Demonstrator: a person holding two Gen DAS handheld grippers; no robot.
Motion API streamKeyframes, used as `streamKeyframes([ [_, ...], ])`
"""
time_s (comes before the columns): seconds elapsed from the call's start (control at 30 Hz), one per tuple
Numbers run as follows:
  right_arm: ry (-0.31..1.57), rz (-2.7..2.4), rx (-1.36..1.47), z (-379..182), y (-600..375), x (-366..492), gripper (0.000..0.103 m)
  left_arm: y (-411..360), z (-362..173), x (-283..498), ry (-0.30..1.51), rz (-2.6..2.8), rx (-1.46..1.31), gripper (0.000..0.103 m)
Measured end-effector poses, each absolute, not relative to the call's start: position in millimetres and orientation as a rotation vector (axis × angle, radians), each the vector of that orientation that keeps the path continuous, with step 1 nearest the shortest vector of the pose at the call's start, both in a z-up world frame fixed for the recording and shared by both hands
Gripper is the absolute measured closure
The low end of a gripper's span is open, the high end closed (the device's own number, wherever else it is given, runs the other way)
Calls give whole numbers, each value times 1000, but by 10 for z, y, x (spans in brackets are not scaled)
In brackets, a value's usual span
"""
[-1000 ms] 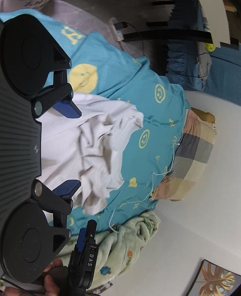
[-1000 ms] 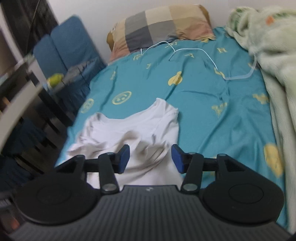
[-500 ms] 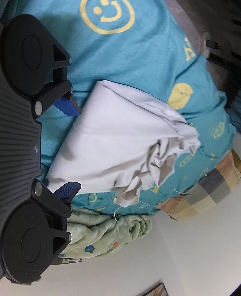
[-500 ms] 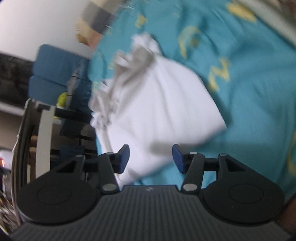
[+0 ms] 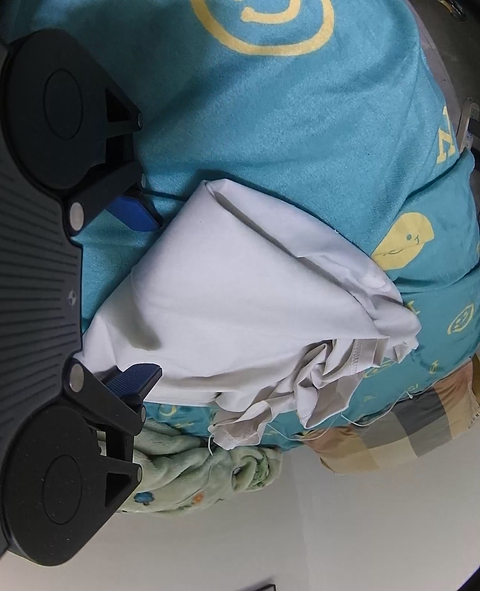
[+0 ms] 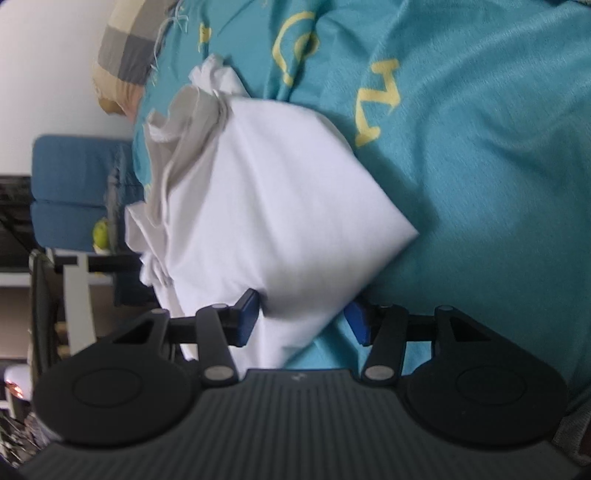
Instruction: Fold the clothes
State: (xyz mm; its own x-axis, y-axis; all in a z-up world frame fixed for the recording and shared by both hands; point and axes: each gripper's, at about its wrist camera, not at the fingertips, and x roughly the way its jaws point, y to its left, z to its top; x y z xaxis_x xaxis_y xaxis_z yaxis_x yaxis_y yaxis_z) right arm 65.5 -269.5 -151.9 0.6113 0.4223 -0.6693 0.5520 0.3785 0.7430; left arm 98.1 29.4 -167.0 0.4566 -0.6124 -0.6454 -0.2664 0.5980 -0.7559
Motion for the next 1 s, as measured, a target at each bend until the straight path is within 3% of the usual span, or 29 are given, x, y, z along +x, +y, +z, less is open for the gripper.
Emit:
streamKeyframes([
  [0.13, 918, -129, 1272, -1520, -2791, 637, 50, 333, -1693, 980, 1106, -255, -984, 23],
  [0.4, 889, -140, 1243, -1476, -2814, 631, 80, 382, -1683, 996, 1092, -247, -1007, 24],
  [0.6, 853, -125, 1188, -1380, -2779, 635, 89, 489, -1683, 986, 1050, -245, -1078, 33],
  [0.93, 738, -61, 1154, -1171, -2780, 587, 89, 638, -1593, 962, 940, -275, -1166, 85],
  [1.0, 732, -56, 1157, -1167, -2789, 586, 89, 653, -1541, 956, 914, -290, -1164, 89],
])
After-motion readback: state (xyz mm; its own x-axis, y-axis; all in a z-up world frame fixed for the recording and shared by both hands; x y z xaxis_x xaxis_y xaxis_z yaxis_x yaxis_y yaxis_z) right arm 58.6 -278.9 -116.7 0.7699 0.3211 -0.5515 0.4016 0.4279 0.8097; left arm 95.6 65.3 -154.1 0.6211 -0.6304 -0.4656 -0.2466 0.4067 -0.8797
